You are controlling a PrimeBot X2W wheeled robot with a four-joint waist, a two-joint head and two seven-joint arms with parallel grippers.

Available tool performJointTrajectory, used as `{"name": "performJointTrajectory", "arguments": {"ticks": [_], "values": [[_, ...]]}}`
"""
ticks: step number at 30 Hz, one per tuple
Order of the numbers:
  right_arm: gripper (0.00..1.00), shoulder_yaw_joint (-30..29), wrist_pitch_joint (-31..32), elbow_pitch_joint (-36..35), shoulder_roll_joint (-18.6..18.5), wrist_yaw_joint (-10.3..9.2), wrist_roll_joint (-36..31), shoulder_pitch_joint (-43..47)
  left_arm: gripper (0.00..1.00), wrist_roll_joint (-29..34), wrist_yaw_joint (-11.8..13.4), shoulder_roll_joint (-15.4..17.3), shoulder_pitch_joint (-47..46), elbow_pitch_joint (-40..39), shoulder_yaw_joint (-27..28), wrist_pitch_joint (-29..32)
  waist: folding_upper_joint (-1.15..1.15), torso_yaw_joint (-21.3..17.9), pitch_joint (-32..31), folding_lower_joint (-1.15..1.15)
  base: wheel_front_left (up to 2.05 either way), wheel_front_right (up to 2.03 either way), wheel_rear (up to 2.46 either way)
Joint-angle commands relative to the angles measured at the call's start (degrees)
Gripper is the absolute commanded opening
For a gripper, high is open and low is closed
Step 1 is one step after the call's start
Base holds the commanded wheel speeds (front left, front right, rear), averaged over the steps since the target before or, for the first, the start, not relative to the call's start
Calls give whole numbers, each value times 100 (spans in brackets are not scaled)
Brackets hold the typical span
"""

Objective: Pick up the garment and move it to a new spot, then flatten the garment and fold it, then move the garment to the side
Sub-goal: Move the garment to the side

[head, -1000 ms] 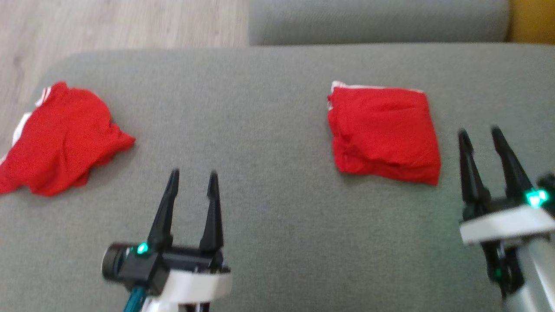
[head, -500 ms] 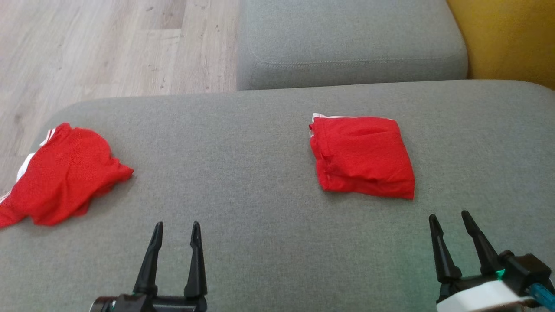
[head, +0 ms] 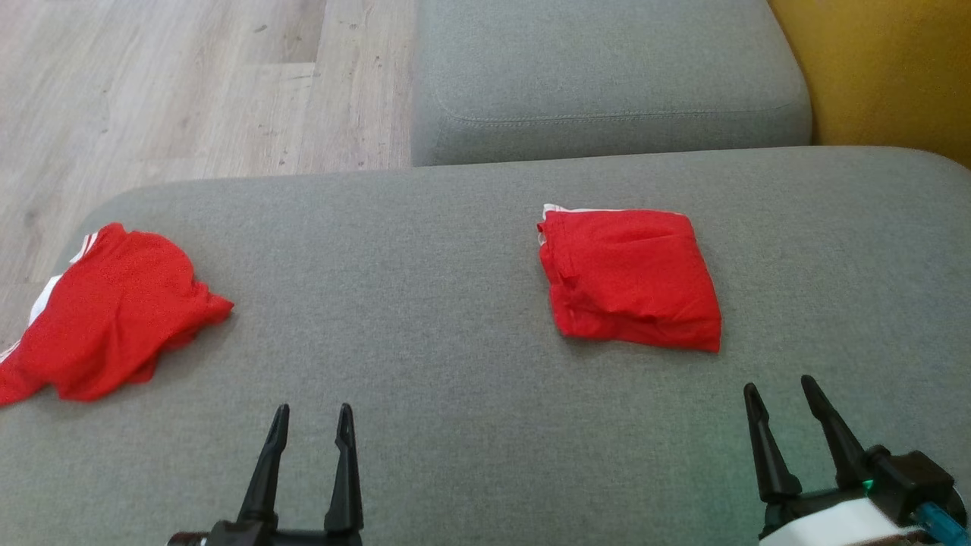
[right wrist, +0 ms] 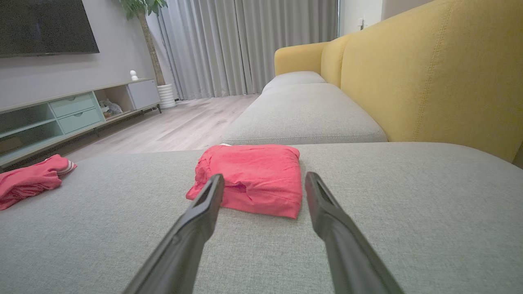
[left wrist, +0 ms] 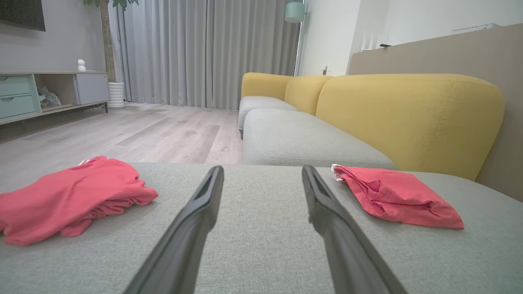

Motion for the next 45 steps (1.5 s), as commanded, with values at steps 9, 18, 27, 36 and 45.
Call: {"name": "performJointTrajectory", "arguments": {"ticks": [9, 18, 27, 36, 45], "values": [[100, 85, -62, -155, -40, -4, -117, -180, 100, 44, 71, -3, -145, -140, 195, -13, 0, -40, 41, 0, 0, 0, 0], [100, -27, -62, -103, -37, -4, -253, -390, 100, -181, 24, -3, -242, -122, 145, -13, 0, 45, 408, 0, 0, 0, 0], [100, -434, -62, 723, -196, -4, 18, -1614, 100, 3, 154, -3, -789, -472, -80, -13, 0, 304, 1400, 0, 0, 0, 0], [100, -538, 409, 2280, -702, -4, 508, -3168, 100, -8, 252, -3, -1336, -637, -480, -13, 0, 587, 2074, 0, 0, 0, 0], [0, 737, 1113, 2694, -1041, -4, 1835, -3584, 100, -38, 370, -3, -1536, -585, -667, -13, 0, 643, 2289, 0, 0, 0, 0]]}}
